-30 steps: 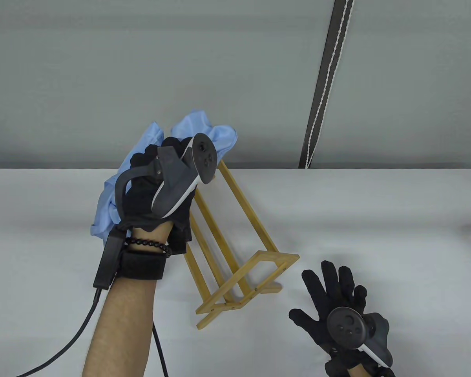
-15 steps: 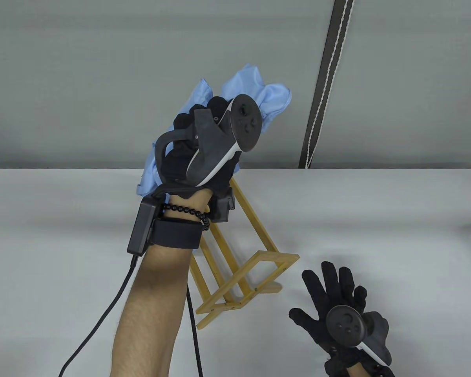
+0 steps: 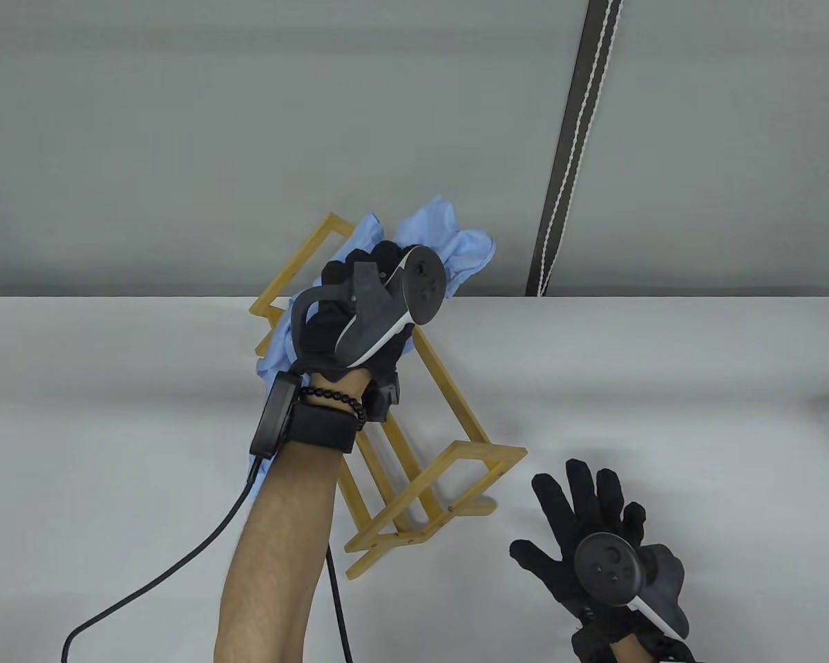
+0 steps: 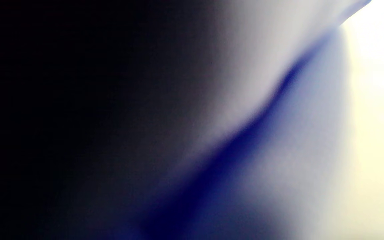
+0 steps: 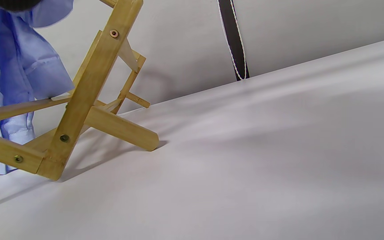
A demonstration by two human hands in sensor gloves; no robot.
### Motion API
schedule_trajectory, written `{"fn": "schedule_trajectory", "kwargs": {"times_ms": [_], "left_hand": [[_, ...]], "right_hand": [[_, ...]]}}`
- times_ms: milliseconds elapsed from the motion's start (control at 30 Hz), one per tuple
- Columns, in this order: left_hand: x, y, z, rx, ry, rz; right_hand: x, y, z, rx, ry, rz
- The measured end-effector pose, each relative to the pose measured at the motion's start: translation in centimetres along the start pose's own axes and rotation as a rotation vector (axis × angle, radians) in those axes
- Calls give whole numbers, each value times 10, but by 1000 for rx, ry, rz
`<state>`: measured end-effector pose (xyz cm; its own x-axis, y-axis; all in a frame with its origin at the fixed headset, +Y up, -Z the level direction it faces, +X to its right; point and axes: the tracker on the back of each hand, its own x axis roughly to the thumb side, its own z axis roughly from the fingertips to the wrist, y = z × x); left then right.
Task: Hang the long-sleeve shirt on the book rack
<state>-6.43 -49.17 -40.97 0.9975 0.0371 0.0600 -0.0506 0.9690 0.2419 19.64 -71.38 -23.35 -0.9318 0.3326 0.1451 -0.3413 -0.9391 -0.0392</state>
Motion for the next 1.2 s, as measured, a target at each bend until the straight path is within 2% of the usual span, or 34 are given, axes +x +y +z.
{"fn": "schedule_trajectory", "kwargs": {"times_ms": [333,667,967,1200], "left_hand": [[5,-95,10,-64,-76,-75],[11,-155,19,-116,-138,-183],[18,-173,24,-164,-170,-242],[17,-170,29,-183,-185,-243]], "right_hand": [[-1,0,-2,14,7,-5],[0,1,-4,18,-5,-7],[0,2,-4,11,-7,-9],[1,2,-4,11,-7,-9]]}}
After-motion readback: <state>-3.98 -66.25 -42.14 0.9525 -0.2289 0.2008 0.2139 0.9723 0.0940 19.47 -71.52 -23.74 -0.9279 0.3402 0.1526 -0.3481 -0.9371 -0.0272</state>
